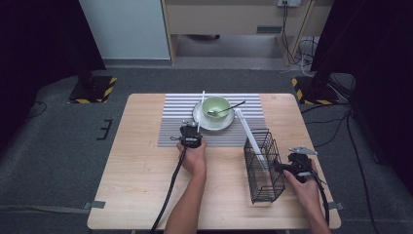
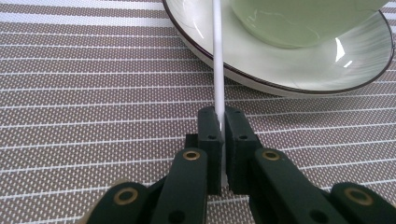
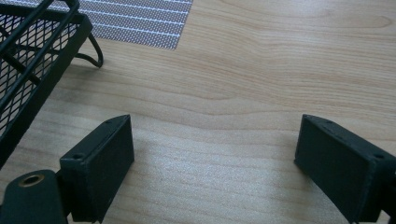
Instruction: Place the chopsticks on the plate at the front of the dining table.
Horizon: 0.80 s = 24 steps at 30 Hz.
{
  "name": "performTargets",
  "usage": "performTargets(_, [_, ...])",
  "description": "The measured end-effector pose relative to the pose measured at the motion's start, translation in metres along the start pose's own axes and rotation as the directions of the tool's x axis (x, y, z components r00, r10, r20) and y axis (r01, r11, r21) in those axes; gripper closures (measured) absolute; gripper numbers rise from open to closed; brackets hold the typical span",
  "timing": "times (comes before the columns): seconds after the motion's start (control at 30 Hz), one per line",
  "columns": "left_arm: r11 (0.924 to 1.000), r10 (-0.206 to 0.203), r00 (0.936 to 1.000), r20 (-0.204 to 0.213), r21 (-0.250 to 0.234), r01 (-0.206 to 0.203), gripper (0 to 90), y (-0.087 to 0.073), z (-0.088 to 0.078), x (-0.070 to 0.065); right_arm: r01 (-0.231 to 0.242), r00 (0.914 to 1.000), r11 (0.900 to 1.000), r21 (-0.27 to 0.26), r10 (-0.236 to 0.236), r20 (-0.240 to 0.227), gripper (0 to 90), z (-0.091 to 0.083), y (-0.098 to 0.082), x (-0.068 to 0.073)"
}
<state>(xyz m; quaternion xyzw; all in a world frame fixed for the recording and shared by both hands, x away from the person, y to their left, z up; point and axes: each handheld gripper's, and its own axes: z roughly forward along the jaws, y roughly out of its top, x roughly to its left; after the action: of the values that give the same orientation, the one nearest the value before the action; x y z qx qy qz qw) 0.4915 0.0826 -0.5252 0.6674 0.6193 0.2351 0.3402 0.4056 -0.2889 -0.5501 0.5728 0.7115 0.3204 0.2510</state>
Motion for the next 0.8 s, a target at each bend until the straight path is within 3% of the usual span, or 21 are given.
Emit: performTargets(0.8, [0.9999, -0.011, 0.9999, 0.007, -0.012, 0.011, 85.7, 0.0011, -0.0013, -0.0042, 0.000, 1.0000, 1.000, 0.001, 0.000, 0.001, 11.6, -0.0002, -0.0001, 0.0000])
